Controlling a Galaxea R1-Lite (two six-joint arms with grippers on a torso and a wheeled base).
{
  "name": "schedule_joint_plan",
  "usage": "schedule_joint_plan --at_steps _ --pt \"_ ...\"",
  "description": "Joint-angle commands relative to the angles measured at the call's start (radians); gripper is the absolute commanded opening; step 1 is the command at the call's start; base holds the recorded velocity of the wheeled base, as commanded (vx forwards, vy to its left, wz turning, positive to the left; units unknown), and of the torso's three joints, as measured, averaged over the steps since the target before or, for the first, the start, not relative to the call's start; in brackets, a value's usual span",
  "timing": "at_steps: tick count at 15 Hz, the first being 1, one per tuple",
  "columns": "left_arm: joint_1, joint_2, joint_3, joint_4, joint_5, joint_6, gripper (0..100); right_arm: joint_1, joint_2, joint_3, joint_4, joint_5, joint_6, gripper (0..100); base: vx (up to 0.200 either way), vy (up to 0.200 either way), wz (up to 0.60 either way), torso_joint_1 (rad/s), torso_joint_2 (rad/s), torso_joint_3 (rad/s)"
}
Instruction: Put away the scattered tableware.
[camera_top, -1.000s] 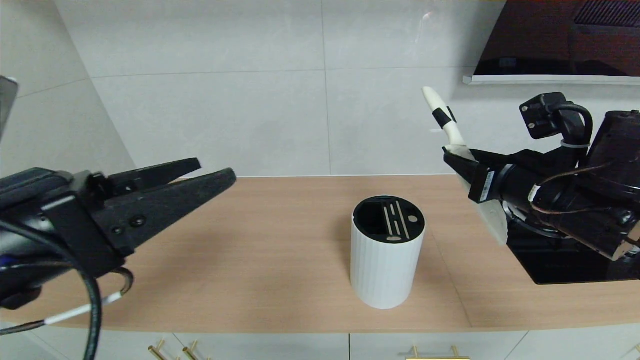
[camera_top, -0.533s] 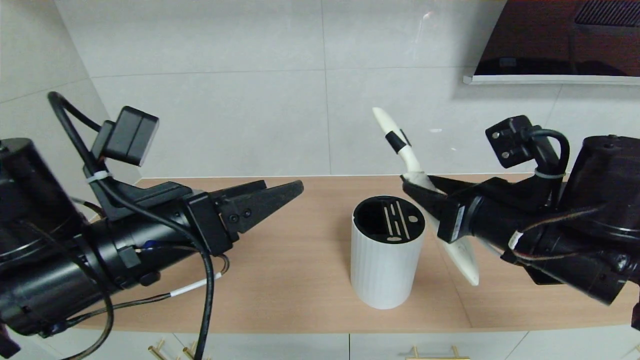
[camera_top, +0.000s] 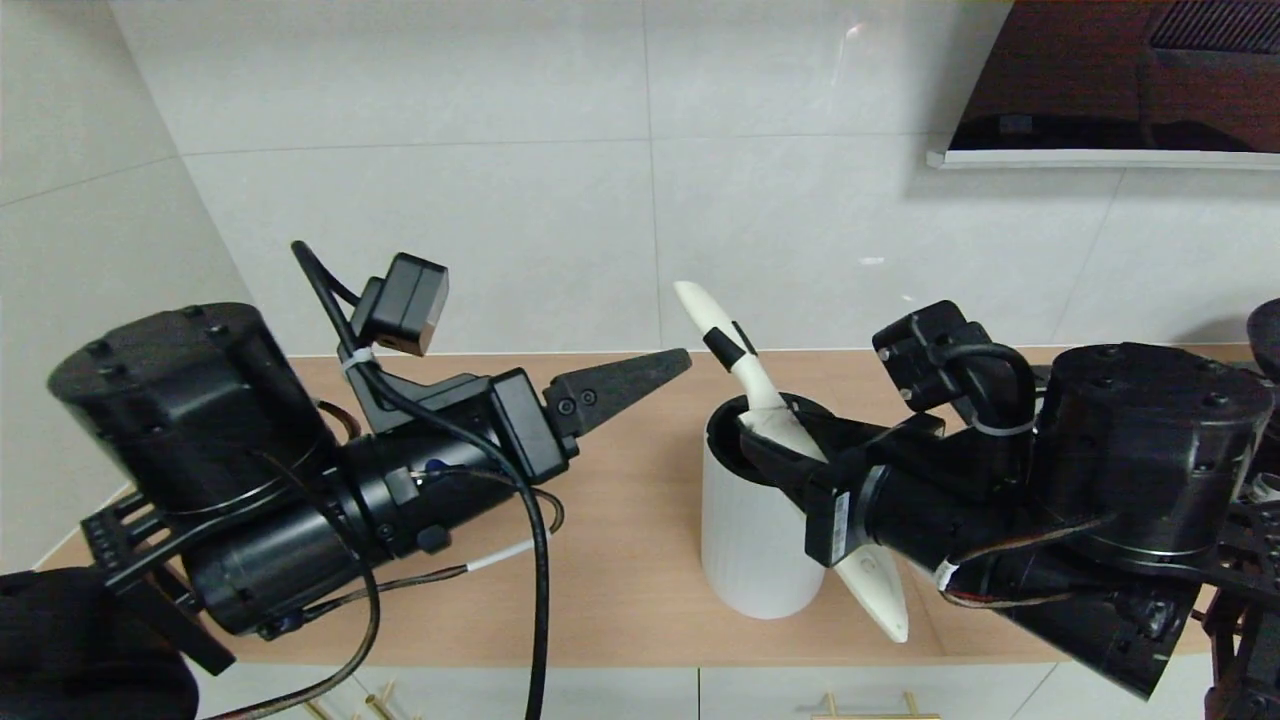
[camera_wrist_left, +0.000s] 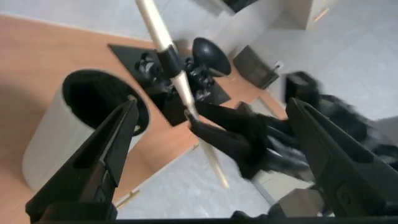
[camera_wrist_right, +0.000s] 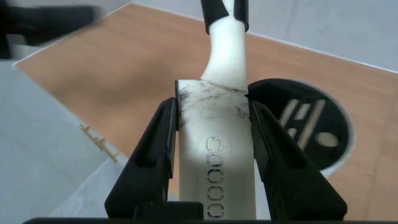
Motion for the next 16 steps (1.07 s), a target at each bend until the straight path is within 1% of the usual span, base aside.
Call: schedule_joint_plan --at_steps 1,3,5,6,7,8,10,11,16 --pt "-0.007 0.039 -0.005 0.0 0.003 0.0 100 0.039 0.01 0.001 -0.001 -0.018 0.0 0 0.0 0.0 0.0 0.0 0.0 0.0" --pt "-0.013 0.049 -0.032 0.002 0.004 0.001 100 0.056 0.012 0.0 -0.001 -0.04 0.0 0 0.0 0.0 0.0 0.0 0.0 0.0" --pt "-0.013 0.085 -0.127 0.031 0.015 0.0 100 0.056 0.013 -0.005 -0.004 -0.053 -0.002 0 0.0 0.0 0.0 0.0 0.0 0.0" --pt "-0.013 0.087 -0.133 0.044 0.027 0.0 100 0.056 0.013 -0.006 -0.004 -0.064 -0.002 0 0.0 0.0 0.0 0.0 0.0 0.0" --pt "-0.015 0.101 -0.141 0.063 0.047 0.0 100 0.054 0.018 -0.017 -0.004 -0.086 -0.002 0 0.0 0.0 0.0 0.0 0.0 0.0" --pt "-0.032 0.142 -0.15 0.063 0.073 0.0 100 0.056 0.024 -0.019 -0.004 -0.104 -0.003 0 0.0 0.0 0.0 0.0 0.0 0.0" --pt "-0.044 0.216 -0.201 0.063 0.162 0.001 100 0.056 0.044 -0.019 -0.005 -0.109 -0.005 0 0.0 0.0 0.0 0.0 0.0 0.0" --pt "-0.055 0.227 -0.213 0.063 0.179 0.001 100 0.056 0.049 -0.02 -0.005 -0.109 -0.005 0 0.0 0.0 0.0 0.0 0.0 0.0" --pt "-0.064 0.25 -0.226 0.051 0.176 0.001 100 0.056 0.068 -0.02 -0.02 -0.11 -0.003 0 0.0 0.0 0.0 0.0 0.0 0.0"
